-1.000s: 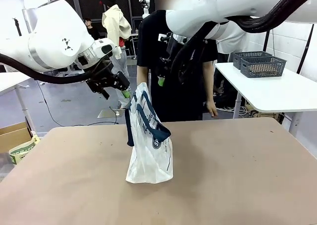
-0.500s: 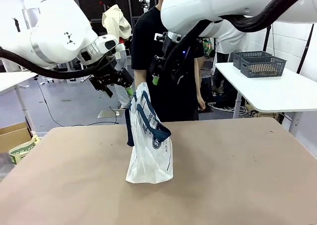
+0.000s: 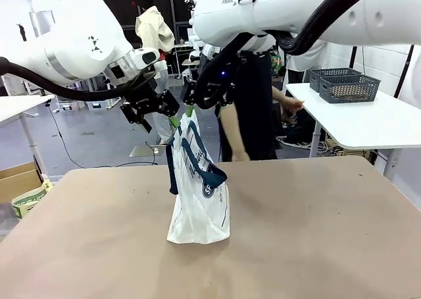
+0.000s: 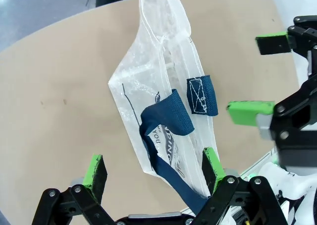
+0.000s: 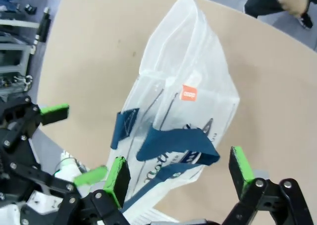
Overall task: Transfer purchased items from the store into the shopping bag.
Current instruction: Open the Reusable shopping bag in the center of the table.
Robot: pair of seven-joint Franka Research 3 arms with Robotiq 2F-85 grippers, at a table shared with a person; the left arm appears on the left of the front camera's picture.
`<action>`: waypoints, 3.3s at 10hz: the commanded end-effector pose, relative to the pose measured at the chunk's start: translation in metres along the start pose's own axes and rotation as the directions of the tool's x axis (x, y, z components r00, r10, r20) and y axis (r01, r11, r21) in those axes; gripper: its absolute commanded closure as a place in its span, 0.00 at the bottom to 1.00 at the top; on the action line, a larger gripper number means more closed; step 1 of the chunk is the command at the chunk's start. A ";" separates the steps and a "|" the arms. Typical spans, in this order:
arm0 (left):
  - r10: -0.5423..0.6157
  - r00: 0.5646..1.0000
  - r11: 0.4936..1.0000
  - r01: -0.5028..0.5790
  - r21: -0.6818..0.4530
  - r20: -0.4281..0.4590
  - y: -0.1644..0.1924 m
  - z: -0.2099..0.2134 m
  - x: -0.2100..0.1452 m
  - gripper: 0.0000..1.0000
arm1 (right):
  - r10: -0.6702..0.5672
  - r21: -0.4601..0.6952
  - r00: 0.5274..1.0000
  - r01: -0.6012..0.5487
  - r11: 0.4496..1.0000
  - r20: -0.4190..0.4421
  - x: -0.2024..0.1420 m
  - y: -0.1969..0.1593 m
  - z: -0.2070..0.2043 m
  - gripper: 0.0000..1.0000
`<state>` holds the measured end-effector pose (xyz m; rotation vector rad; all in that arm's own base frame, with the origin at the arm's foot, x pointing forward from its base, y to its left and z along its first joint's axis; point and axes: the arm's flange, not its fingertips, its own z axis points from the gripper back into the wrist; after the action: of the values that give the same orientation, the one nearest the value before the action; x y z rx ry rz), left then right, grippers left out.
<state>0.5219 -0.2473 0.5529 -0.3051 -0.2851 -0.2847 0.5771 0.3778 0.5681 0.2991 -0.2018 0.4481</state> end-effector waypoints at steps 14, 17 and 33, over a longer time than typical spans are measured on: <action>0.011 0.999 0.997 -0.014 -0.079 -0.041 0.011 -0.034 -0.015 0.04 | -0.068 0.056 0.970 0.083 0.995 -0.231 0.002 0.009 -0.045 0.35; 0.002 1.000 0.997 -0.005 -0.080 -0.031 0.011 -0.035 -0.014 0.63 | -0.108 0.043 0.956 0.124 0.991 -0.273 0.001 0.012 -0.043 0.94; 0.004 0.997 0.994 0.005 0.108 -0.075 0.074 -0.010 -0.037 1.00 | 0.113 -0.151 0.949 -0.163 0.975 -0.296 -0.041 -0.056 -0.003 1.00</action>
<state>0.5143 -0.1816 0.5129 -0.2375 -0.2467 -0.2834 0.5730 0.3260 0.5404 0.0459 0.0191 0.5964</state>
